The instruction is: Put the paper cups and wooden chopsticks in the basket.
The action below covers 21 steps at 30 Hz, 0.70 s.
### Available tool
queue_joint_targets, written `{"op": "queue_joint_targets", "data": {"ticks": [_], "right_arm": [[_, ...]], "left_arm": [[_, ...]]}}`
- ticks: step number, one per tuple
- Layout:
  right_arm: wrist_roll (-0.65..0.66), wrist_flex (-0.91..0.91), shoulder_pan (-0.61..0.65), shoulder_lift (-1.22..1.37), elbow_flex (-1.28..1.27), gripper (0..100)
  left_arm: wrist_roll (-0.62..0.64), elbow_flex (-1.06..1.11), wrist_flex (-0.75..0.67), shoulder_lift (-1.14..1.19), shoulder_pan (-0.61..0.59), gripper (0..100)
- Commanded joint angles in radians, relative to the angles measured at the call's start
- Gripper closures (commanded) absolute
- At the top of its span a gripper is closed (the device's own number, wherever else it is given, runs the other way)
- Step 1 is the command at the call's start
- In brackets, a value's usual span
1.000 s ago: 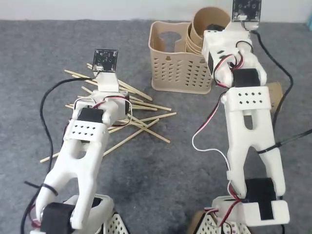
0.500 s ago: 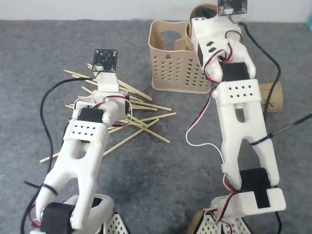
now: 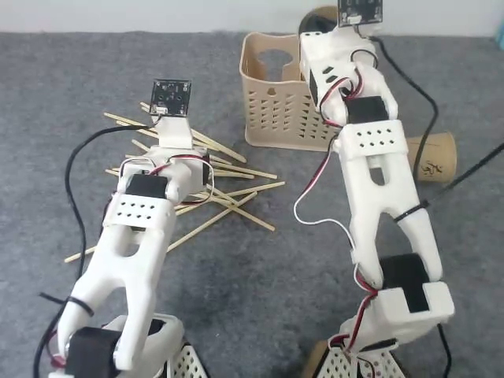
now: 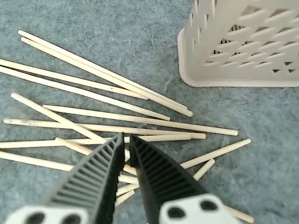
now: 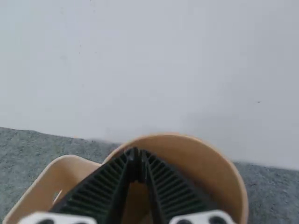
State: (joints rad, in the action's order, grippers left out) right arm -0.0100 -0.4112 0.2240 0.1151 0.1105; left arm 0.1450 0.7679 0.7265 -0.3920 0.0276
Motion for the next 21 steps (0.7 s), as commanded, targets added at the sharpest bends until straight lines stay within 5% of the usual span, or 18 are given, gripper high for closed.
{"op": "queue_joint_targets", "data": {"ticks": [1,21], "right_arm": [[0.026,0.024,0.012,0.001,0.063,98.9],[0.186,0.028,-0.007,0.133,0.353,98.9]], "left_arm": [[-0.008,-0.007,-0.025,-0.044,0.003,98],[-0.009,-0.007,-0.025,-0.041,0.003,98]]}}
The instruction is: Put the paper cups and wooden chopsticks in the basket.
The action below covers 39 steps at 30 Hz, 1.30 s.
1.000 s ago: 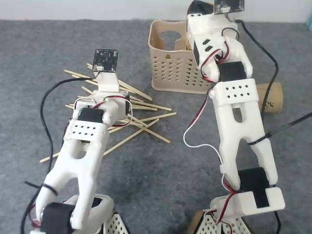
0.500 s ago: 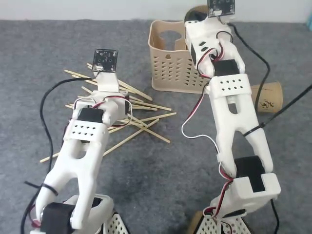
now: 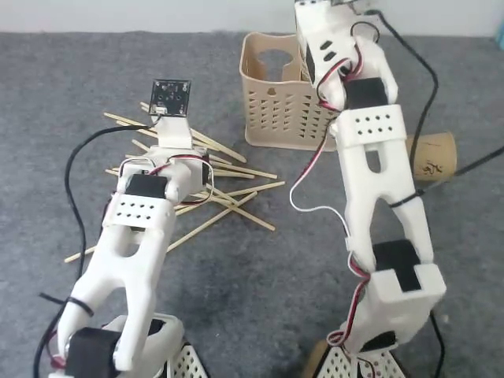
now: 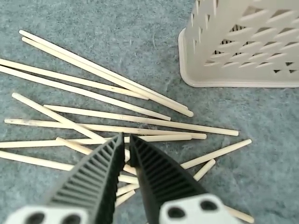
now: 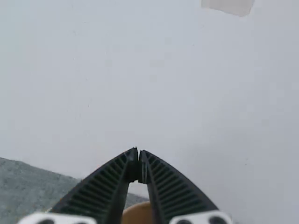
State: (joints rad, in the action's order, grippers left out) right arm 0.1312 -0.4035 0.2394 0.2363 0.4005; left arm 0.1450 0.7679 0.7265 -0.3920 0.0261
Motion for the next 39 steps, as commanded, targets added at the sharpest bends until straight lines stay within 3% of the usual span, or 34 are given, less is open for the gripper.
{"op": "queue_joint_targets", "data": {"ticks": [1,8,16,26,32,39], "right_arm": [[0.043,0.027,-0.03,0.03,0.064,98.9],[0.041,-0.035,-0.036,0.056,0.064,98.9],[0.038,-0.254,-0.038,0.067,0.04,99.1],[0.037,-0.163,-0.073,0.045,-0.075,99.1],[0.037,-0.223,-0.071,-0.174,-0.072,98.9],[-0.02,-0.467,-0.081,-0.506,-0.072,98.8]], "left_arm": [[-0.009,-0.007,-0.025,-0.041,0.005,98],[-0.009,-0.005,-0.037,-0.038,0.005,98],[-0.009,-0.005,-0.037,-0.038,0.005,98],[-0.009,-0.005,-0.037,-0.038,0.005,98],[-0.009,-0.002,-0.037,-0.037,0.005,98],[-0.04,0.015,-0.058,-0.041,0.015,98]]}}
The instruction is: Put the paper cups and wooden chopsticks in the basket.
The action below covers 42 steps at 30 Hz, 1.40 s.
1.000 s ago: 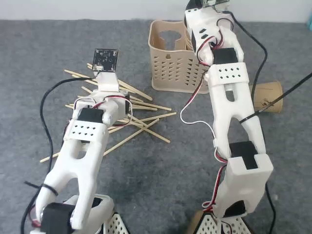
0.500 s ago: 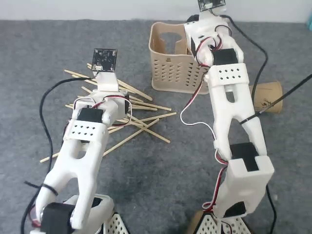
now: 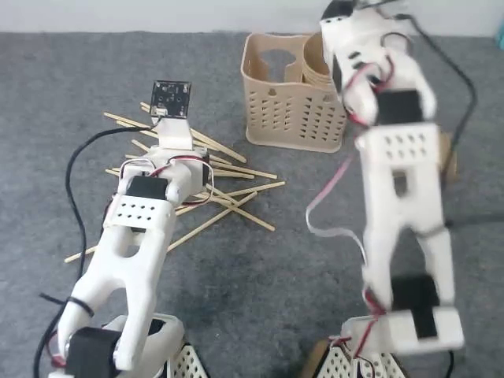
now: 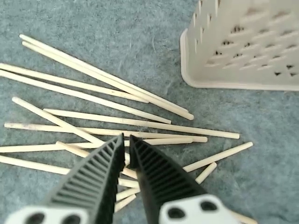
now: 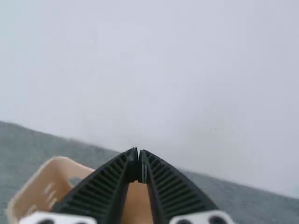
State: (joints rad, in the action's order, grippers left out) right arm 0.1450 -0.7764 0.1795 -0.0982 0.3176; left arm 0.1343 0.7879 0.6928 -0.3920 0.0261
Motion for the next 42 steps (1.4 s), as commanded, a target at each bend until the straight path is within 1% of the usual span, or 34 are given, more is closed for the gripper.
{"op": "queue_joint_targets", "data": {"ticks": [1,4,6,8,11,13,14,18,22,24,28,31,33,36,39,42], "right_arm": [[-0.034,-0.142,-0.028,-0.211,0.009,98.8],[-0.038,-0.308,-0.073,-0.311,0.009,98.8],[-0.038,-0.412,-0.131,-0.36,0.006,98.8],[-0.04,-0.507,-0.213,-0.387,0.006,98.8],[-0.035,-0.613,-0.349,-0.389,-0.006,98.8],[-0.025,-0.628,-0.417,-0.386,-0.069,98.5],[-0.003,-0.625,-0.443,-0.386,-0.109,97.1],[0.083,-0.575,-0.518,-0.387,-0.284,88.2],[0.124,-0.453,-0.618,-0.383,-0.462,87.2],[0.153,-0.377,-0.645,-0.375,-0.557,87.2],[0.204,-0.182,-0.659,-0.375,-0.779,87.1],[0.219,-0.061,-0.657,-0.375,-0.891,87.1],[0.221,-0.008,-0.657,-0.349,-0.911,87.1],[0.222,0.058,-0.674,-0.245,-0.896,87.1],[0.222,0.093,-0.694,-0.101,-0.824,87.1],[0.199,0.105,-0.734,0.021,-0.717,87.7]], "left_arm": [[-0.032,-0.005,-0.025,-0.04,0.021,98],[-0.032,-0.005,-0.023,-0.038,0.026,98],[-0.029,-0.005,-0.023,-0.037,0.028,98],[-0.025,-0.005,-0.02,-0.037,0.038,94],[-0.025,0.007,-0.02,-0.037,0.054,84],[-0.026,0.016,-0.023,-0.037,0.06,80],[-0.026,0.018,-0.023,-0.037,0.06,79],[-0.026,0.019,-0.025,-0.037,0.052,79],[-0.025,0.021,-0.025,-0.037,0.051,79],[-0.025,0.021,-0.025,-0.037,0.051,81],[-0.028,0.022,-0.025,-0.037,0.051,87],[-0.029,0.022,-0.025,-0.035,0.051,89],[-0.029,0.024,-0.025,-0.035,0.051,89],[-0.029,0.033,-0.031,-0.035,0.051,88],[-0.031,0.061,-0.081,-0.035,0.052,88],[-0.031,0.065,-0.087,-0.037,0.054,89]]}}
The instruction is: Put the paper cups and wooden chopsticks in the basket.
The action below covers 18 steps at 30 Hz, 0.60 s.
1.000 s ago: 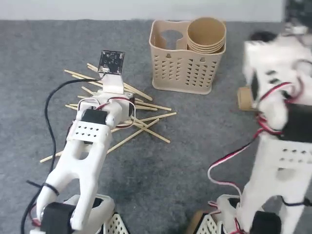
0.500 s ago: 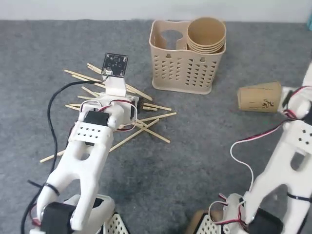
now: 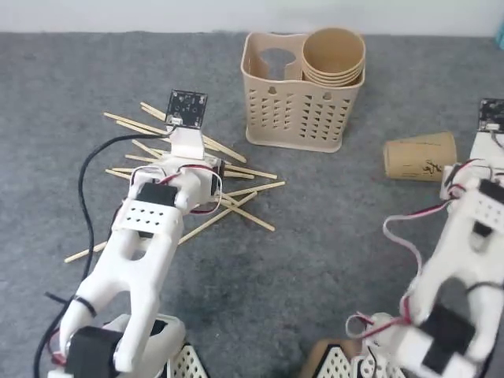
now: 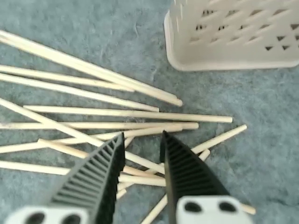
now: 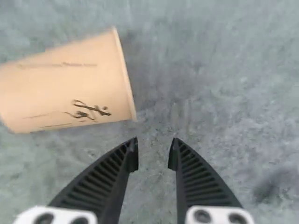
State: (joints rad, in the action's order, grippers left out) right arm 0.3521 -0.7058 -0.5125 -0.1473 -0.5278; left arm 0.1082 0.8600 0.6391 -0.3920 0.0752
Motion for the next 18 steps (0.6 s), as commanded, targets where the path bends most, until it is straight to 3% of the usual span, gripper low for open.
{"op": "queue_joint_targets", "data": {"ticks": [1,6,10,18], "right_arm": [[-0.041,0.038,-0.058,0.099,0.166,87.7],[-0.153,0.042,-0.117,0.219,0.292,99.0],[-0.206,0.148,-0.107,0.344,0.334,98.7],[-0.434,0.341,-0.058,0.564,0.462,99.0]], "left_arm": [[-0.005,-0.007,-0.034,-0.037,0.005,89],[0.0,-0.007,-0.034,-0.037,0.002,90],[0.0,-0.007,-0.034,-0.037,0.006,99],[0.0,-0.002,-0.034,-0.043,0.003,99]]}}
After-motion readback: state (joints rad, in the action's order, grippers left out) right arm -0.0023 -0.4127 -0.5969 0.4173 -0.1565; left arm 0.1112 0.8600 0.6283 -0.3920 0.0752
